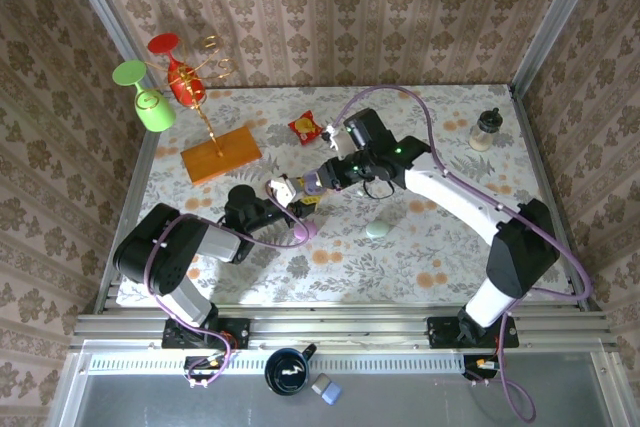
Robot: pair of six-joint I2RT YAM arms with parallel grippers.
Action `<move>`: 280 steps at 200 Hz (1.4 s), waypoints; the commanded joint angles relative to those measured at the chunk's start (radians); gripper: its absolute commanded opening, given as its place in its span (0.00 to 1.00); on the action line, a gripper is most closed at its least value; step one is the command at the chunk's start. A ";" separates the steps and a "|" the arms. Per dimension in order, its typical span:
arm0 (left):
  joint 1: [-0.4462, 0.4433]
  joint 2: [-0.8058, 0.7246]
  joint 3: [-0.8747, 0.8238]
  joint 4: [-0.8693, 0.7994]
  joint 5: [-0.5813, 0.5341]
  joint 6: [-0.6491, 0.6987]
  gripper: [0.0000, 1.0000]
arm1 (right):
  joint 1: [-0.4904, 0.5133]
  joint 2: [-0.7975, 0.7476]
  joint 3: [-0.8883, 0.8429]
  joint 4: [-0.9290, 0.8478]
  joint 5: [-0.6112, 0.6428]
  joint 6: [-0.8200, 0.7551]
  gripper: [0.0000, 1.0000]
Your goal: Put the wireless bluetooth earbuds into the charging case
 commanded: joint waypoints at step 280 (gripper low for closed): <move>0.006 -0.021 0.001 0.030 0.000 -0.007 0.26 | 0.021 -0.023 -0.026 0.096 -0.037 0.079 0.35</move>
